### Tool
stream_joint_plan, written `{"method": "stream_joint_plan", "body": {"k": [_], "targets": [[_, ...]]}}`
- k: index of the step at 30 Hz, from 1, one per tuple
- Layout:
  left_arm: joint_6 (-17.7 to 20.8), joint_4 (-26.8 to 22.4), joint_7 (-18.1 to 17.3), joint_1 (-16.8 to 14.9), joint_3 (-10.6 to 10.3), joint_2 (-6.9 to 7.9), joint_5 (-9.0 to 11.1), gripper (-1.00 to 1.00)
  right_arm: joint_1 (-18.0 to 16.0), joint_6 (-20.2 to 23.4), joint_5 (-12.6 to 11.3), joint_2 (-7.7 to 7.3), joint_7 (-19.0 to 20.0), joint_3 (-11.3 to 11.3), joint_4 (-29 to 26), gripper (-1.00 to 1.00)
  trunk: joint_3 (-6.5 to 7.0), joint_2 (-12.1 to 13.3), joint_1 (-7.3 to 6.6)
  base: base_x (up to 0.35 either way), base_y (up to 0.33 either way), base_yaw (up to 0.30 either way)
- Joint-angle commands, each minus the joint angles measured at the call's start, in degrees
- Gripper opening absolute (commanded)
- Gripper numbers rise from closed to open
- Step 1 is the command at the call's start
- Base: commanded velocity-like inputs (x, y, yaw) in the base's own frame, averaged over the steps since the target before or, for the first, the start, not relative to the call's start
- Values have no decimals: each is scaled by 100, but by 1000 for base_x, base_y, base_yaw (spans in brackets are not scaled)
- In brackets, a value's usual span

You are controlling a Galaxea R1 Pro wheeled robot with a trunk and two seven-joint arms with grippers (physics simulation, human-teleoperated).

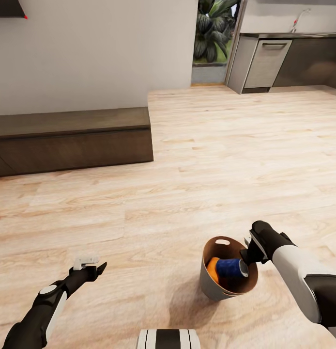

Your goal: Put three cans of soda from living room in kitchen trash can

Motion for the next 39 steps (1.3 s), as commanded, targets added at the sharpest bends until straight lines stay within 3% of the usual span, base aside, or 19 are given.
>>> {"method": "stream_joint_plan", "body": {"k": [1, 13, 39], "targets": [[-10, 1, -1, -1, -1, 0, 0, 100, 4, 0, -143, 2, 9, -34, -3, 100, -1, 0, 1, 0, 0, 0], [-47, 329, 6, -1, -1, 0, 6, 100, 4, 0, -142, -3, 9, -34, 0, 100, 265, 16, -30, 0, 0, 0], [-47, 369, 4, -1, -1, 0, 1, 100, 4, 0, -142, 4, 9, -34, 0, 100, 841, 51, -97, 0, 0, 0]]}}
